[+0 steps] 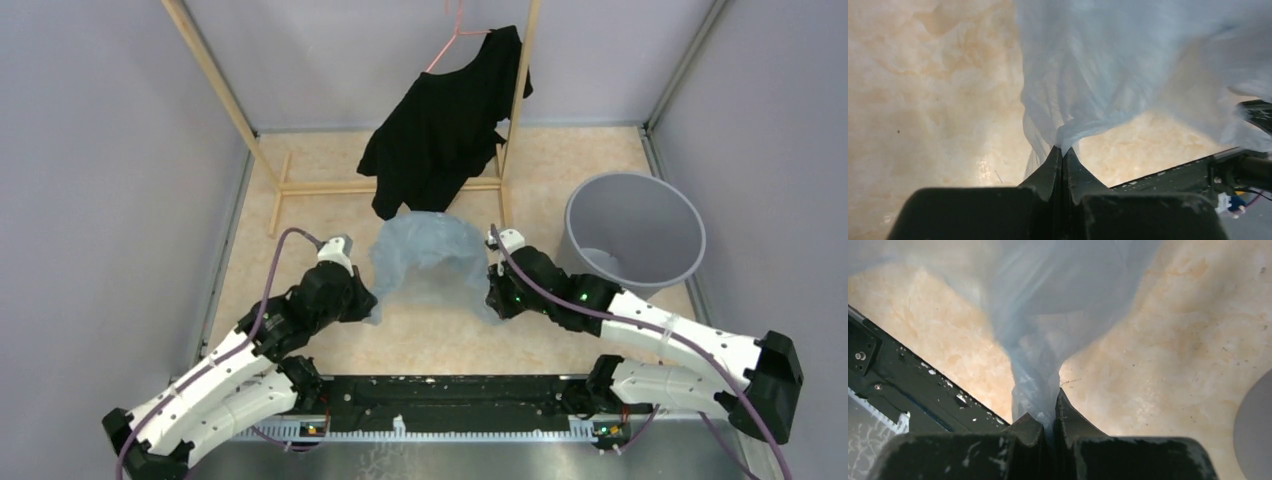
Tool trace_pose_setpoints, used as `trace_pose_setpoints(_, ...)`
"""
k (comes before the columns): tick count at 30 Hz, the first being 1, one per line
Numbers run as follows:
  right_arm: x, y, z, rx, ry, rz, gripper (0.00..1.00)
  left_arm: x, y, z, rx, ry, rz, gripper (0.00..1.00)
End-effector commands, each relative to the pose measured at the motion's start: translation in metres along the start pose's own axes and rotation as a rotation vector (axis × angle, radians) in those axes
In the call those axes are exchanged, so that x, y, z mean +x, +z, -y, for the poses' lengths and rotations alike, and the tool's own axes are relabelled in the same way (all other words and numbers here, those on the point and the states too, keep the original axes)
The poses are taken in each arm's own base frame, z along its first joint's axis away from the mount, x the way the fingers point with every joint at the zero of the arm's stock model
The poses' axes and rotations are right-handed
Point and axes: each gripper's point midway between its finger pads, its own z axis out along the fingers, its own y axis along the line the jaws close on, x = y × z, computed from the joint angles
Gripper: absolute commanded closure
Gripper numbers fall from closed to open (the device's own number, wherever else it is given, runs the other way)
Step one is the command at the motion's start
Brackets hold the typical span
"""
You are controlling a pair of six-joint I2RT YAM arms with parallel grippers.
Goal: Put the trash bags into the trash bin
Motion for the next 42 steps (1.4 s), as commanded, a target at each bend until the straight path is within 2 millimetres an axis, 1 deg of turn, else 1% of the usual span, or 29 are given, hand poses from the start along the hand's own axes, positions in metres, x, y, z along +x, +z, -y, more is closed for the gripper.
trace_pose_setpoints(1,-0.144,-0.080,-0.036,-0.109,0.013,0.364,1.00,-0.122,-0.085,0.088,0.298,0.017,0.350,1.00)
trace_pose_setpoints(3,-0.204,-0.126,-0.050,-0.116,-0.056,0.482,1.00,-0.178,-0.136,0.147,0.442,0.132,0.432,1.00)
trace_pose_setpoints(4,-0.226,-0.149,-0.058,-0.139,-0.085,0.523,1.00,-0.196,-0.152,0.179,0.526,0.179,0.423,1.00)
trace_pose_setpoints(6,-0.263,-0.211,-0.090,-0.302,-0.124,0.658,1.00,-0.218,-0.217,0.234,0.791,0.240,0.448,1.00)
trace_pose_setpoints(8,-0.271,-0.266,-0.122,-0.530,-0.167,0.774,1.00,-0.224,-0.272,0.263,1.024,0.264,0.507,1.00)
trace_pose_setpoints(9,-0.270,-0.285,-0.127,-0.584,-0.169,0.826,1.00,-0.222,-0.286,0.265,1.086,0.268,0.529,1.00)
trace_pose_setpoints(10,-0.266,-0.289,-0.125,-0.595,-0.161,0.850,1.00,-0.219,-0.289,0.261,1.101,0.267,0.555,1.00)
trace_pose_setpoints(11,-0.260,-0.281,-0.117,-0.565,-0.144,0.853,1.00,-0.216,-0.281,0.251,1.064,0.260,0.577,1.00)
trace_pose_setpoints(13,-0.239,-0.232,-0.090,-0.428,-0.075,0.785,1.00,-0.205,-0.222,0.210,0.844,0.180,0.585,1.00)
trace_pose_setpoints(15,-0.196,-0.154,-0.059,-0.261,0.000,0.621,1.00,-0.168,-0.115,0.135,0.461,0.048,0.496,1.00)
trace_pose_setpoints(17,-0.134,-0.078,-0.040,-0.171,0.015,0.407,1.00,-0.109,-0.044,0.071,0.191,0.019,0.325,1.00)
trace_pose_setpoints(18,-0.103,-0.048,-0.030,-0.136,0.033,0.313,1.00,-0.081,-0.021,0.046,0.091,0.010,0.242,1.00)
trace_pose_setpoints(20,-0.064,-0.012,-0.020,-0.101,0.088,0.195,1.00,-0.048,0.000,0.018,-0.016,-0.019,0.146,1.00)
trace_pose_setpoints(21,-0.061,-0.008,-0.023,-0.127,0.101,0.175,1.00,-0.047,0.001,0.019,-0.011,-0.022,0.139,1.00)
trace_pose_setpoints(22,-0.070,-0.011,-0.030,-0.162,0.092,0.183,1.00,-0.059,-0.005,0.034,0.044,-0.012,0.165,1.00)
trace_pose_setpoints(24,-0.126,-0.047,-0.046,-0.203,0.046,0.306,1.00,-0.101,-0.035,0.078,0.203,0.036,0.261,1.00)
trace_pose_setpoints(25,-0.155,-0.071,-0.052,-0.212,0.018,0.378,1.00,-0.128,-0.062,0.108,0.315,0.068,0.327,1.00)
trace_pose_setpoints(28,-0.234,-0.164,-0.083,-0.326,-0.074,0.597,1.00,-0.193,-0.168,0.192,0.677,0.171,0.491,1.00)
trace_pose_setpoints(30,-0.261,-0.226,-0.107,-0.463,-0.127,0.721,1.00,-0.211,-0.243,0.228,0.918,0.236,0.578,1.00)
trace_pose_setpoints(31,-0.266,-0.249,-0.114,-0.514,-0.140,0.772,1.00,-0.213,-0.272,0.236,1.007,0.263,0.621,1.00)
trace_pose_setpoints(32,-0.268,-0.267,-0.116,-0.545,-0.147,0.821,1.00,-0.213,-0.289,0.237,1.059,0.276,0.657,1.00)
trace_pose_setpoints(33,-0.266,-0.274,-0.115,-0.556,-0.146,0.852,1.00,-0.215,-0.292,0.231,1.051,0.257,0.696,1.00)
trace_pose_setpoints(34,-0.261,-0.269,-0.109,-0.539,-0.134,0.867,1.00,-0.216,-0.281,0.219,0.993,0.214,0.715,1.00)
trace_pose_setpoints(35,-0.253,-0.257,-0.100,-0.505,-0.110,0.865,1.00,-0.216,-0.252,0.200,0.877,0.146,0.712,1.00)
trace_pose_setpoints(37,-0.226,-0.201,-0.072,-0.368,-0.026,0.764,1.00,-0.191,-0.158,0.144,0.561,-0.047,0.599,1.00)
trace_pose_setpoints(38,-0.200,-0.160,-0.059,-0.301,0.015,0.654,1.00,-0.159,-0.110,0.109,0.388,-0.090,0.482,1.00)
trace_pose_setpoints(39,-0.172,-0.124,-0.051,-0.259,0.035,0.546,1.00,-0.129,-0.076,0.086,0.280,-0.106,0.383,1.00)
trace_pose_setpoints(40,-0.134,-0.084,-0.043,-0.234,0.047,0.416,1.00,-0.099,-0.050,0.070,0.214,-0.096,0.284,1.00)
trace_pose_setpoints(42,-0.076,-0.041,-0.040,-0.247,0.074,0.231,1.00,-0.048,-0.019,0.048,0.151,-0.096,0.117,1.00)
